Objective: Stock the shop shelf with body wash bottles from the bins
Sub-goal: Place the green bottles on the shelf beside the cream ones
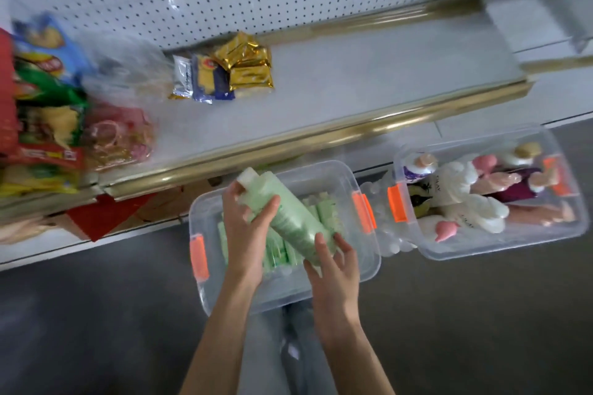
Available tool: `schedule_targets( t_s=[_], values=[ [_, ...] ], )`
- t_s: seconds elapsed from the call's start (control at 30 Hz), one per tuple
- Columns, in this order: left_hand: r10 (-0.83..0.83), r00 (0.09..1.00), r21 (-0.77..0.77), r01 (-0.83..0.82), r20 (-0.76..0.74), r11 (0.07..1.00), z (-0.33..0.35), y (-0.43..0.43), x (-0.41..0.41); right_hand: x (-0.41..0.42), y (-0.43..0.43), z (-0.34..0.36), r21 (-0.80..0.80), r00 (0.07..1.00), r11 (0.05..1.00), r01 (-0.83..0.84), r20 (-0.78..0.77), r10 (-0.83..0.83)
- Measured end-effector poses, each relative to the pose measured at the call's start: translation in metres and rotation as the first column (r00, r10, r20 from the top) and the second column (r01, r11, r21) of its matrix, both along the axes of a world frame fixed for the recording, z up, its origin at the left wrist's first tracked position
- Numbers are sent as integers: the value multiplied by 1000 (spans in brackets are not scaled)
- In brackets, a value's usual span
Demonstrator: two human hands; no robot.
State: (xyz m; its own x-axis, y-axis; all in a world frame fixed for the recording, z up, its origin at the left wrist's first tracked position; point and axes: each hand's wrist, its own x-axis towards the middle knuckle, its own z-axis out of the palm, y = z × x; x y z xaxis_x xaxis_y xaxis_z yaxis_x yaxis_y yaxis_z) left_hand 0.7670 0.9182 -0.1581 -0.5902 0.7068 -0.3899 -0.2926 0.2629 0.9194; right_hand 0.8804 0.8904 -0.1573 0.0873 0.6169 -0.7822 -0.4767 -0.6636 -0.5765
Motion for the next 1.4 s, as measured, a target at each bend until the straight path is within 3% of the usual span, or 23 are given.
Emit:
schedule_targets(
  t_s=[0.2, 0.33, 0.43, 0.53, 0.6, 0.67, 0.73, 0.9, 1.0, 1.1, 1.2, 1.3, 1.4],
  values=[
    [197, 979, 288, -176, -47, 941, 125, 25, -16, -29, 5, 99, 330, 999, 943, -34, -26, 45],
    [104, 992, 403, -64, -77, 913, 195, 27, -44, -19, 19, 151, 518, 950, 797, -312, 150, 274],
    [-91, 992, 479, 122, -89, 869, 242, 21, -69, -13, 46, 185, 590, 836, 613, -526, 225, 501],
    [-329, 941, 542, 320, -83, 777, 282, 17, -90, -20, 71, 216, 648, 614, 322, -690, 288, 735],
    [-418, 904, 574, 391, -91, 719, 303, 18, -101, -29, 82, 233, 668, 482, 178, -723, 302, 822],
    [-459, 880, 578, 440, -124, 687, 322, 20, -108, -40, 92, 248, 675, 390, 80, -733, 322, 863],
    [-471, 872, 565, 457, -132, 687, 334, 20, -115, -52, 97, 261, 698, 364, 31, -715, 334, 870],
    [-305, 939, 525, 341, -157, 780, 355, 28, -142, -94, 105, 277, 726, 472, 54, -686, 387, 792],
    [-43, 985, 497, 123, -169, 859, 352, 33, -171, -118, 121, 283, 703, 607, 158, -694, 451, 655],
    [242, 890, 398, -76, -386, 914, 330, 36, -205, -139, 148, 290, 678, 701, 282, -679, 483, 524],
    [239, 829, 306, -87, -505, 948, 305, 45, -229, -160, 179, 292, 648, 723, 328, -687, 566, 396],
    [131, 810, 161, -46, -572, 986, 283, 66, -247, -182, 202, 292, 623, 731, 384, -681, 611, 305],
    [60, 791, 123, 19, -609, 992, 272, 86, -258, -205, 220, 288, 596, 725, 427, -680, 634, 270]
  ],
)
